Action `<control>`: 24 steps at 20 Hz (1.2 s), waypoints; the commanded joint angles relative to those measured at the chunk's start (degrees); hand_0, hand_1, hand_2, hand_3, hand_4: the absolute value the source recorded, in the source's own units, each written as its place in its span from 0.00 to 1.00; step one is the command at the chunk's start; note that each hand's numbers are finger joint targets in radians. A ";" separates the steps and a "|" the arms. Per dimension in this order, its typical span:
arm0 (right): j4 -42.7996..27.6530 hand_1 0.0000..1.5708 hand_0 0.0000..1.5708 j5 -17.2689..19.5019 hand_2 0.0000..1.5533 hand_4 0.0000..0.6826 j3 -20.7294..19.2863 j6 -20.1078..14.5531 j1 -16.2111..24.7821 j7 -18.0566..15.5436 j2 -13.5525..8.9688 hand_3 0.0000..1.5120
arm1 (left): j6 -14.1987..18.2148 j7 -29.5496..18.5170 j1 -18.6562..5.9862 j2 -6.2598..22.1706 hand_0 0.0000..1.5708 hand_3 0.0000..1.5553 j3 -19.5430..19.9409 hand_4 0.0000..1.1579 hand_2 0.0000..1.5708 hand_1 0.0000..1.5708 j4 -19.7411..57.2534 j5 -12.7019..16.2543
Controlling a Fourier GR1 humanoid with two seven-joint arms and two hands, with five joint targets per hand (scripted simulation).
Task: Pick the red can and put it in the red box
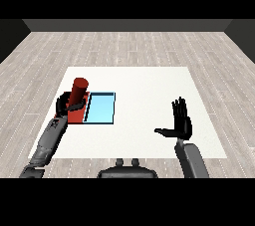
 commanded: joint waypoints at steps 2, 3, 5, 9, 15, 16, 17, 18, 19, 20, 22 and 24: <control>1.77 0.00 0.00 1.55 0.00 0.00 0.13 -0.67 0.12 -0.09 0.38 0.00 | 0.35 2.61 -5.01 1.40 1.00 0.95 -0.35 0.91 0.99 1.00 17.02 -4.86; 0.54 0.00 0.00 -0.53 0.00 0.00 -1.31 1.27 2.76 -2.24 -0.04 0.00 | -2.23 5.09 -5.75 4.98 1.00 0.94 0.28 0.91 0.99 1.00 19.90 -4.74; 4.15 0.00 0.00 -0.38 0.00 0.00 -1.81 0.91 -0.42 -2.60 0.87 0.00 | -3.48 6.31 -9.08 5.05 1.00 0.91 -0.22 0.87 0.97 1.00 27.61 -6.21; 8.09 0.00 0.00 1.42 0.00 0.00 -1.12 0.83 -1.88 -4.37 1.75 0.00 | -3.21 7.11 -10.53 4.13 0.68 0.40 -0.65 0.71 0.62 0.68 38.84 -8.59; 12.62 0.00 0.00 0.45 0.00 0.00 -3.51 1.78 -7.20 -4.57 1.51 0.00 | -6.19 4.25 -13.19 -1.16 0.71 0.00 -0.71 0.56 0.66 0.71 49.57 -9.76; 12.91 0.00 0.00 1.11 0.00 0.00 -3.70 0.71 -7.50 -5.60 2.34 0.00 | -8.88 1.49 -13.77 0.65 0.56 0.50 -0.38 0.45 0.59 0.56 49.89 -9.78; 14.20 0.00 0.00 2.40 0.00 0.00 -1.90 -0.31 -7.68 -5.05 3.60 0.00 | -12.21 3.19 -15.26 0.36 0.16 0.32 -1.17 0.55 0.36 0.16 50.60 -10.28; 11.77 0.00 0.00 1.33 0.00 0.00 -3.14 1.77 -5.82 -5.09 1.22 0.00 | -13.14 4.99 -16.29 0.18 0.00 0.00 -2.89 0.48 0.00 0.00 52.13 -12.12; 13.50 0.00 0.00 0.19 0.00 0.00 -3.23 1.48 -7.77 -5.26 3.14 0.00 | -13.42 7.19 -16.48 0.47 0.00 0.00 -5.02 0.17 0.00 0.00 53.62 -14.36; 14.58 0.00 0.00 1.07 0.00 0.00 -3.23 2.46 -6.41 -7.85 2.74 0.00 | -12.68 4.44 -14.98 -0.63 0.00 0.00 -3.95 0.00 0.00 0.00 54.09 -13.50; 13.86 0.00 0.00 0.71 0.00 0.00 -3.52 2.89 -6.54 -6.17 2.01 0.00 | -12.99 6.63 -19.15 2.19 0.00 0.00 -2.30 0.00 0.00 0.00 56.04 -12.85; 14.57 0.00 0.00 -0.12 0.00 0.00 -4.19 4.61 -6.09 -7.27 1.57 0.00 | -10.61 0.83 -17.98 2.30 0.00 0.00 2.87 0.00 0.00 0.00 52.66 -7.83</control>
